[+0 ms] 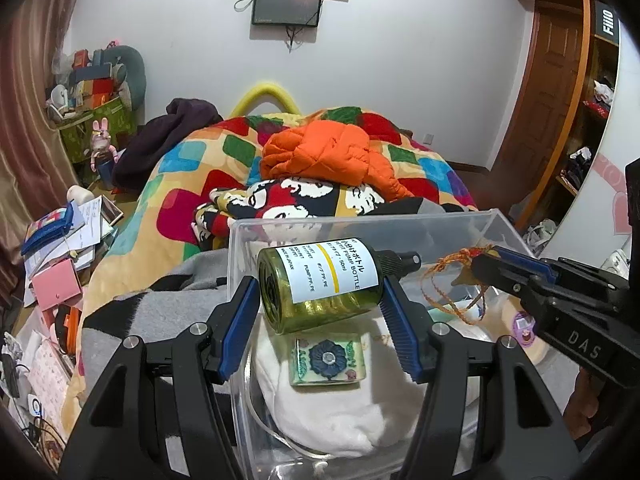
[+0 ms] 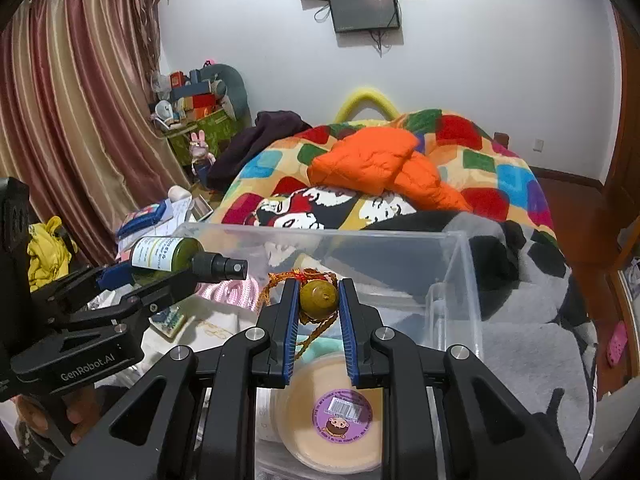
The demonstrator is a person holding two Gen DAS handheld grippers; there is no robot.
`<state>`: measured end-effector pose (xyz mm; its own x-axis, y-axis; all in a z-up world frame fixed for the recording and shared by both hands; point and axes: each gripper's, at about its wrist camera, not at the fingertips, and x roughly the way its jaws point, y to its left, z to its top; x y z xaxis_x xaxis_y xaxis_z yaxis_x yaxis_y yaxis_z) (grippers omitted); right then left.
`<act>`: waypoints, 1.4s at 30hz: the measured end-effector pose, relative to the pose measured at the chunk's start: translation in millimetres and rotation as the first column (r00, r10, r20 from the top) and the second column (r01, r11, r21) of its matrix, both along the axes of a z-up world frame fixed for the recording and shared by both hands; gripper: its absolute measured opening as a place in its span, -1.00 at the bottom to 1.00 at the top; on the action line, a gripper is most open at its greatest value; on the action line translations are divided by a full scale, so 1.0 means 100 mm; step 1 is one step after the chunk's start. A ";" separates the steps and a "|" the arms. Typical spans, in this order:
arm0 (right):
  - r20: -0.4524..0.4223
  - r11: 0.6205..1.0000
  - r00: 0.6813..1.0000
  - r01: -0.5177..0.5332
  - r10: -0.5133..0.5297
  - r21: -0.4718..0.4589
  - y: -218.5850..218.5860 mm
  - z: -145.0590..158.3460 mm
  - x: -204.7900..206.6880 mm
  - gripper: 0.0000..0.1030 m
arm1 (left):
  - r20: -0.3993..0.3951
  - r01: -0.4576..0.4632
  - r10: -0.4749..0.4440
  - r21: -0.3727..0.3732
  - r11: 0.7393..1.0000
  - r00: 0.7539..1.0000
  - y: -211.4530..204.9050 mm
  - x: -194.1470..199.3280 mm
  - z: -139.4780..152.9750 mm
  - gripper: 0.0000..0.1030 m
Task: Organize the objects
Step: 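Carry the bottle over the bin with the left tool while the right tool carries the tassel, then release the bottle into the bin with the left tool while the right drops the tassel in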
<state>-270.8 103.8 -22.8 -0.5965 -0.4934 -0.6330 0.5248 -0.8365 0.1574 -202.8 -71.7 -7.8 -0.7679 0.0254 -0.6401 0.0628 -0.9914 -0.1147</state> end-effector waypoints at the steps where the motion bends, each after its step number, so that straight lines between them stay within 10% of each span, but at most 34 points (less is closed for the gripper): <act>1: 0.001 1.000 1.000 -0.003 0.003 0.008 -0.02 -0.02 -0.01 -0.66 | 0.008 0.000 0.000 0.000 1.000 1.000 0.00 -0.02 -0.02 0.19; 19: 0.006 0.998 0.999 -0.034 0.034 0.060 -0.19 -0.12 0.01 -0.63 | 0.017 0.031 -0.030 -0.061 0.998 0.999 0.12 -0.03 -0.06 0.21; 42: -0.085 1.000 0.996 -0.027 0.026 -0.010 0.26 0.29 0.76 0.30 | -0.089 0.017 -0.027 -0.109 0.994 0.996 0.25 0.77 0.30 0.44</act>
<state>-194.9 130.2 6.5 -0.6346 -0.5161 -0.5753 0.5585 -0.8207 0.1202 -125.4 -47.1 21.8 -0.8224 -0.0224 -0.5684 0.0351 -0.9993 -0.0114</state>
